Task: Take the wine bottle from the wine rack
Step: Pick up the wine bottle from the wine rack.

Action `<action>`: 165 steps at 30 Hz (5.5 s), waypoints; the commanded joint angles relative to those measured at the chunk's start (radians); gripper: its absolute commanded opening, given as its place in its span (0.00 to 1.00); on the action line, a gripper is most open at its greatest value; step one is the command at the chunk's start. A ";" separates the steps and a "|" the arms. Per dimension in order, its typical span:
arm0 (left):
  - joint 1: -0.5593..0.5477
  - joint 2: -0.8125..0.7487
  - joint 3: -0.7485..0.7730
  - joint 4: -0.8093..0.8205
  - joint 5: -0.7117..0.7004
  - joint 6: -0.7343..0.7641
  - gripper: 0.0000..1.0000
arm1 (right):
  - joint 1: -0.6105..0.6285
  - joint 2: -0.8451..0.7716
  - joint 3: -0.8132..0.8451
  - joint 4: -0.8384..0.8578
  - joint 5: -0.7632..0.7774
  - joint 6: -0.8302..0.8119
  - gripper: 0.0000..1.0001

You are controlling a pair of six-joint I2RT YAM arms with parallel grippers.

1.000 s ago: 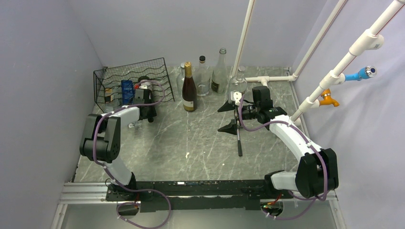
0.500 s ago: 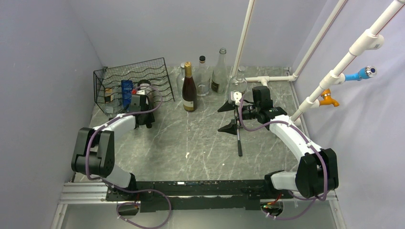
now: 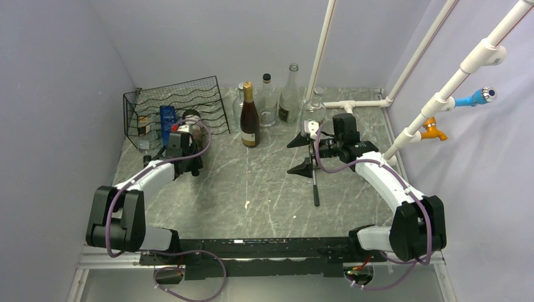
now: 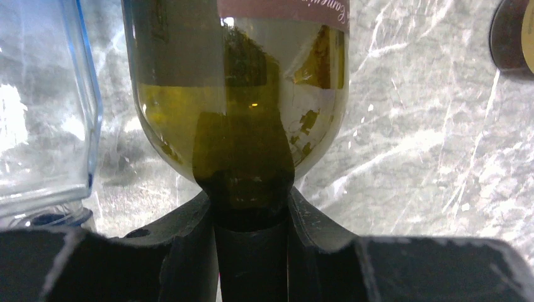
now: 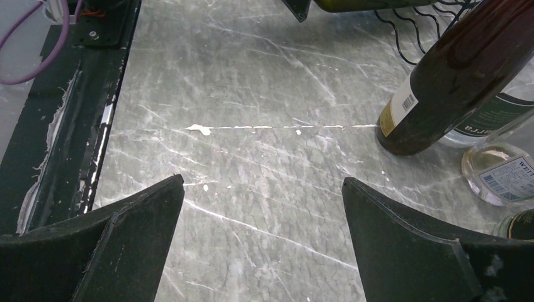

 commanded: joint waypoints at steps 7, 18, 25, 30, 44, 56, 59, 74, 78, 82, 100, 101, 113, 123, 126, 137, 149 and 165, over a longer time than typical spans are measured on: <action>-0.013 -0.151 -0.028 0.117 0.067 0.015 0.00 | -0.006 -0.017 -0.006 0.003 -0.049 -0.024 1.00; -0.050 -0.245 -0.066 0.066 0.101 -0.017 0.00 | -0.006 -0.019 -0.006 0.005 -0.049 -0.023 1.00; -0.077 -0.290 -0.074 0.029 0.116 -0.050 0.00 | -0.006 -0.021 -0.007 0.005 -0.051 -0.021 1.00; -0.093 -0.310 -0.078 -0.005 0.128 -0.072 0.00 | -0.007 -0.022 -0.007 0.006 -0.052 -0.022 1.00; -0.105 -0.375 -0.101 -0.102 0.173 -0.108 0.00 | -0.008 -0.022 -0.009 0.008 -0.055 -0.020 1.00; -0.114 -0.450 -0.103 -0.177 0.250 -0.136 0.00 | -0.008 -0.019 -0.011 0.011 -0.057 -0.017 1.00; -0.119 -0.471 -0.099 -0.209 0.269 -0.137 0.00 | -0.008 -0.021 -0.011 0.011 -0.059 -0.018 1.00; -0.150 -0.500 -0.036 -0.360 0.404 -0.127 0.00 | -0.008 -0.023 -0.013 0.003 -0.063 -0.033 1.00; -0.166 -0.492 -0.017 -0.382 0.436 -0.124 0.00 | -0.008 -0.022 -0.014 -0.003 -0.069 -0.043 1.00; -0.186 -0.483 0.009 -0.423 0.457 -0.112 0.00 | -0.008 -0.024 -0.015 -0.010 -0.075 -0.055 1.00; -0.317 -0.414 0.103 -0.517 0.551 -0.081 0.00 | -0.007 -0.034 -0.026 -0.076 -0.125 -0.172 1.00; -0.330 -0.407 0.108 -0.514 0.554 -0.083 0.00 | -0.006 -0.035 -0.028 -0.083 -0.131 -0.191 1.00; -0.476 -0.285 0.205 -0.480 0.600 -0.099 0.00 | 0.007 -0.057 -0.053 -0.155 -0.163 -0.361 1.00; -0.596 -0.155 0.302 -0.474 0.623 -0.087 0.00 | 0.062 -0.074 -0.080 -0.182 -0.087 -0.476 1.00; -0.617 -0.117 0.330 -0.477 0.632 -0.080 0.00 | 0.095 -0.072 -0.088 -0.178 -0.038 -0.495 1.00; -0.663 -0.011 0.395 -0.467 0.664 -0.069 0.00 | 0.220 -0.058 -0.107 -0.122 0.140 -0.487 1.00; -0.676 0.030 0.432 -0.462 0.688 -0.063 0.00 | 0.309 -0.041 -0.114 -0.105 0.272 -0.506 1.00; -0.678 0.047 0.430 -0.434 0.751 -0.066 0.00 | 0.371 -0.023 -0.140 -0.051 0.399 -0.518 1.00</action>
